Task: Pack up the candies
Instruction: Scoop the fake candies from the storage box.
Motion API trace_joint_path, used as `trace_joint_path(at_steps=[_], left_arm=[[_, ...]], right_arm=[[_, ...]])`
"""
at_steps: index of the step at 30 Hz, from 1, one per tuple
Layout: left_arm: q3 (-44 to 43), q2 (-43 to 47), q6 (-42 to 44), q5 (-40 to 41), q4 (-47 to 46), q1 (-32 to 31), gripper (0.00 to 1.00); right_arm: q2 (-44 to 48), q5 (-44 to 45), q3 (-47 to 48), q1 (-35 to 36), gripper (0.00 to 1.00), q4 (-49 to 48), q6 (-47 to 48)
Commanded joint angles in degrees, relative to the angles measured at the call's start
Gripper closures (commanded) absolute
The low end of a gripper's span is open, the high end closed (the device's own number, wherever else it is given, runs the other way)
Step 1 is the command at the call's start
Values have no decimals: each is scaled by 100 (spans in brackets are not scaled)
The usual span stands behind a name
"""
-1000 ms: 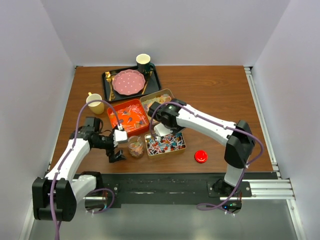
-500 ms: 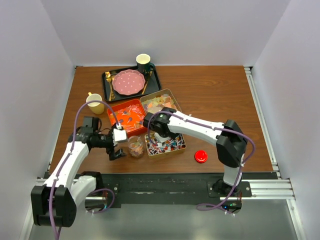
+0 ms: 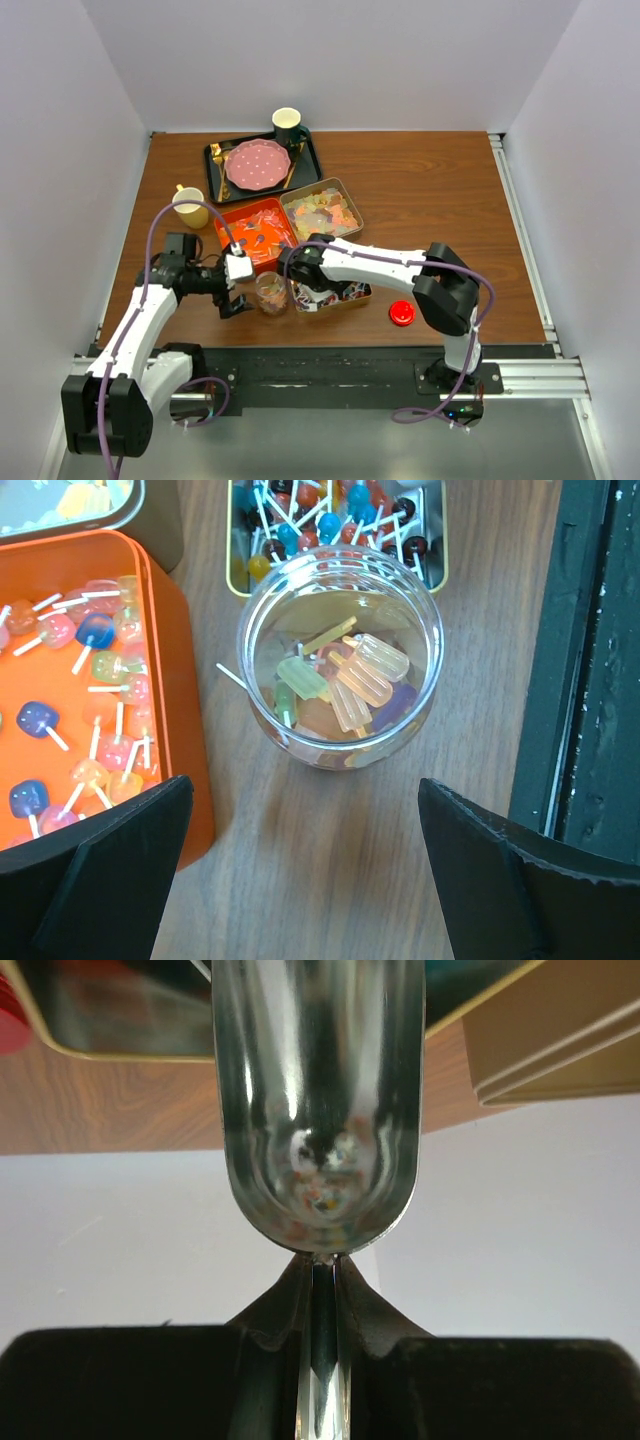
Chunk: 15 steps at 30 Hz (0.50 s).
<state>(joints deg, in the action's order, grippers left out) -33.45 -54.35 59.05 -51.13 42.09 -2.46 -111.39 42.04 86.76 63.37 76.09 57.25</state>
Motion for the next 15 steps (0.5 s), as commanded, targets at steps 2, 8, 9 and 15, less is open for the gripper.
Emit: trace_joint_path(at_steps=[2,8,9,15], left_arm=[[-3,100,-183,-99,-280,-35,0],[-144,12,-227,-55,-201,-35,0],[-179,-6,-227,-55,-183,-35,0],[-276,-41,-367,-55,-209,-35,0]], right_arm=[[-128,-949,385,166,100,1505,-443],[-260,-1374,281,175,100,1461,-979],[-260,-1383,245,167,100,1409,-1058],[-225,-1602,174,166,100,1268,-1251]])
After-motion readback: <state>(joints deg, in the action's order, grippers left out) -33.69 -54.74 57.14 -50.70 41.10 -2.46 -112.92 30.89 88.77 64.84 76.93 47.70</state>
